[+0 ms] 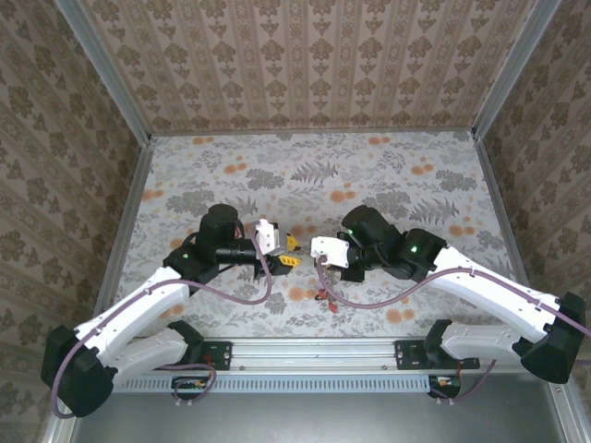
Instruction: Put the keys on the keyring
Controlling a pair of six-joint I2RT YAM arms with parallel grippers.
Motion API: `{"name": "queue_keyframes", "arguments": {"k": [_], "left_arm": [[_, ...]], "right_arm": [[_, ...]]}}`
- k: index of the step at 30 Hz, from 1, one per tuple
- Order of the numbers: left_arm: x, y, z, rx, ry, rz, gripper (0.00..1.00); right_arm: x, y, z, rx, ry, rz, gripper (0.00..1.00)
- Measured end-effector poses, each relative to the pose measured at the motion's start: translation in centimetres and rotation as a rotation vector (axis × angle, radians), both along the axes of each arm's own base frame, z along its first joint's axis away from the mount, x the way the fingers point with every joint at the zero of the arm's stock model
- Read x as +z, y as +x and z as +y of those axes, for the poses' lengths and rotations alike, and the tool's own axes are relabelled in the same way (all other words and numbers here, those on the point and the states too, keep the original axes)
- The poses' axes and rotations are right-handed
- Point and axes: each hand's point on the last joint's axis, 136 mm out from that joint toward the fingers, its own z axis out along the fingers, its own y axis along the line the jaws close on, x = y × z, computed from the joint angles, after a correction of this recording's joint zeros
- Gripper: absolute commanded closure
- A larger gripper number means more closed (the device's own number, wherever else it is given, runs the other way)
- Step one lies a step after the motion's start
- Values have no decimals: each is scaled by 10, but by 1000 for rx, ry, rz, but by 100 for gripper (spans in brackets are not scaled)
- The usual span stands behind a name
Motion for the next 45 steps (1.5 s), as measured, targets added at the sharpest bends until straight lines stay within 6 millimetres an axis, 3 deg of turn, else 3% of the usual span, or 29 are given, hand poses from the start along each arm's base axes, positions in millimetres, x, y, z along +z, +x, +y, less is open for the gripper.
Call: {"name": "queue_keyframes", "arguments": {"k": [5,14,17,21,28,31,39,45], "left_arm": [[-7,5,-8,-12,-2,26,70],[-10,-4,-19,-66,-11,42,73],[-10,-5,-20,-71,-10,43,80],[-11,-5,-20,-72,-8,37,99],[-13,-8,-19,-87,4,35,100],[-12,-10,-20,-99,-2,32,100],[14,-16,-23,-131,-106,-16,100],[26,-19,-23,-155,-150,-19,100]], "right_arm": [[2,0,3,5,15,-1,100],[12,2,14,6,81,-6,100],[16,2,18,11,105,-8,100],[18,1,21,23,124,-1,100],[16,-2,21,29,127,7,100],[15,-6,20,39,171,1,91],[36,-18,8,50,474,-46,80],[41,-18,13,49,606,-14,79]]}}
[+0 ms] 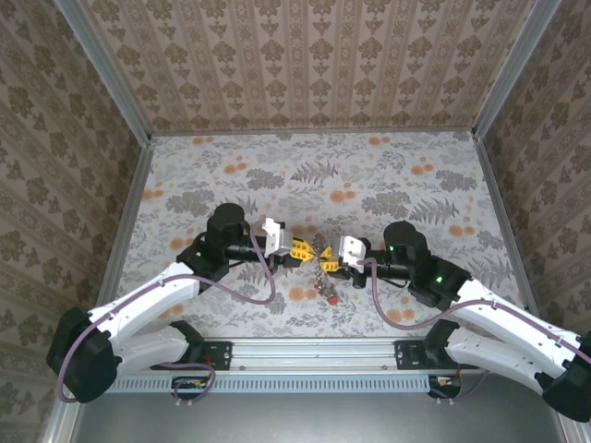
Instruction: Put the keys on the keyring
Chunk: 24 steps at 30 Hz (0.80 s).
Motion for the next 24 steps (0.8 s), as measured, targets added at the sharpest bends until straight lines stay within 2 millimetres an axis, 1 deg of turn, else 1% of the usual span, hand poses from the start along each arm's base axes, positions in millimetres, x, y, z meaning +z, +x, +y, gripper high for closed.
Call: {"name": "queue_keyframes", "arguments": {"k": [4,8,10,13,17,24], "left_arm": [[5,-3,0,-22,-17,-2,100],[7,-5,1,-36,-26,4,100],[8,-6,1,-43,-28,8,100],[8,-7,1,-47,-29,11,100],[10,-7,0,-46,-35,10,100],[17,-6,0,-43,-57,13,100]], "right_arm": [[6,1,0,7,45,13,79],[18,2,-1,9,90,1,78],[25,1,0,19,115,-13,78],[31,-3,1,39,138,-15,78],[32,-5,2,56,142,-10,78],[33,-1,0,47,150,-7,79]]}}
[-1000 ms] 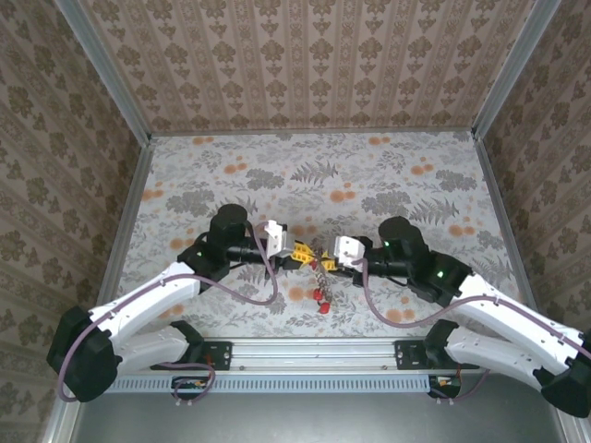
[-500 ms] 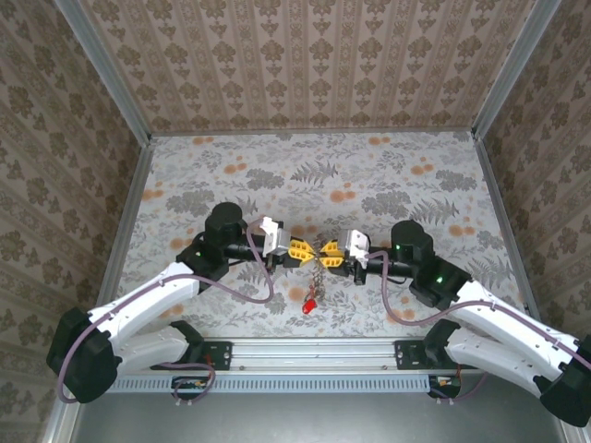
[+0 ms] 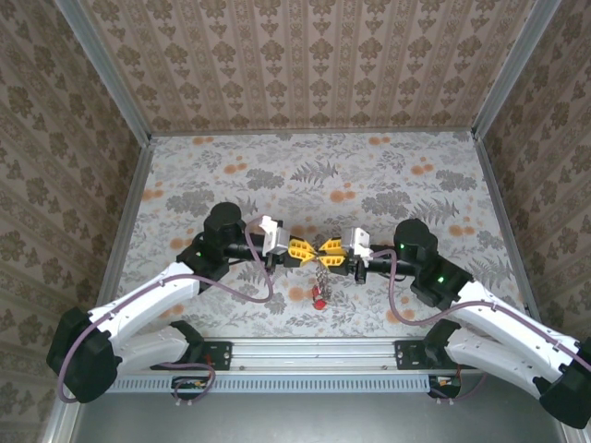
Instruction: Put the keys on the keyring
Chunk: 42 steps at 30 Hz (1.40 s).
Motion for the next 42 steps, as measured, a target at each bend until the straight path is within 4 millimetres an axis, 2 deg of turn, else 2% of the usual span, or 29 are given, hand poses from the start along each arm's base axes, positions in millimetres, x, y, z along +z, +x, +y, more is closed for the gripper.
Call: {"name": "queue_keyframes", "arguments": {"k": [6,10,12,13,15,17,19,24,34,42], "left_arm": [[-1,-1,-1,-5,2,10,100],[-5,0,-3,-3,13,22,100],[-6,2,-3,3,16,24,99],[-6,3,-3,8,17,24,92],[-7,4,-3,19,21,23,86],[-8,3,-3,29,33,16,70],[-6,-1,-1,30,50,-1,65],[2,-7,9,44,96,-50,65],[-25,15,3,123,244,17,66],[-28,18,-3,129,247,29,69]], "right_arm": [[-1,-3,3,35,7,21,82],[-4,0,7,52,0,49,99],[-4,2,7,52,-4,56,100],[-4,3,7,52,-8,55,100],[-4,4,6,44,-21,58,100],[-6,4,5,38,-48,57,100],[-7,5,5,30,-85,58,100],[-10,6,1,30,-194,49,100],[-23,9,-1,49,-392,6,100],[-35,11,5,46,-443,4,100]]}}
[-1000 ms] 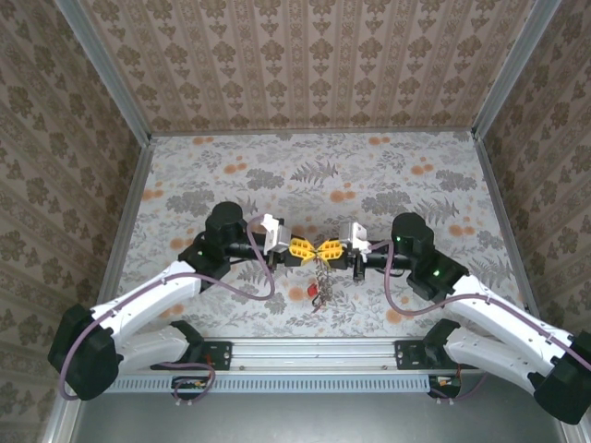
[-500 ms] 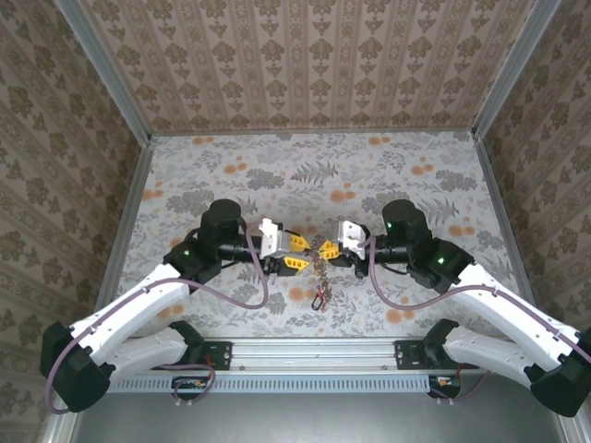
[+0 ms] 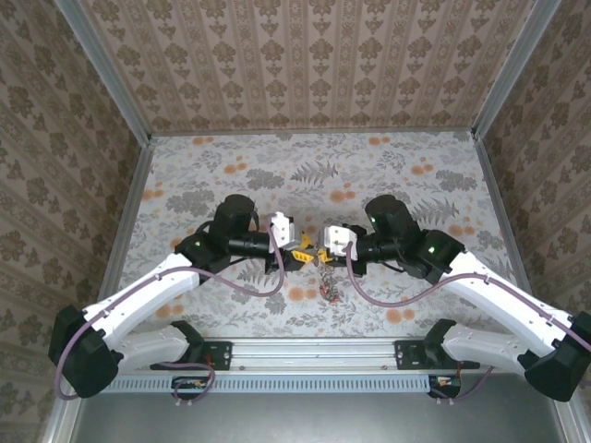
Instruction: Put the keys on the keyring
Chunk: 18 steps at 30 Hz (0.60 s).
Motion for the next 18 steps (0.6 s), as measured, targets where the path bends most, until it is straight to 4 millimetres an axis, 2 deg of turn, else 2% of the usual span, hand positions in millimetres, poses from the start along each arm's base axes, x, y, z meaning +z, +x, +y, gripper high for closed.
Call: {"name": "queue_keyframes", "arguments": {"k": [3,6,14,18], "left_arm": [[2,-2,-2,-12,-10,-4,69],[4,-3,-2,-18,-22,-9,74],[0,-5,2,-7,-22,-13,75],[-2,-4,2,-2,-19,-8,88]], "right_arm": [[0,1,1,-14,5,8,100],[2,5,2,-34,29,11,100],[4,8,1,-74,122,28,100],[11,9,0,-89,176,18,100]]}}
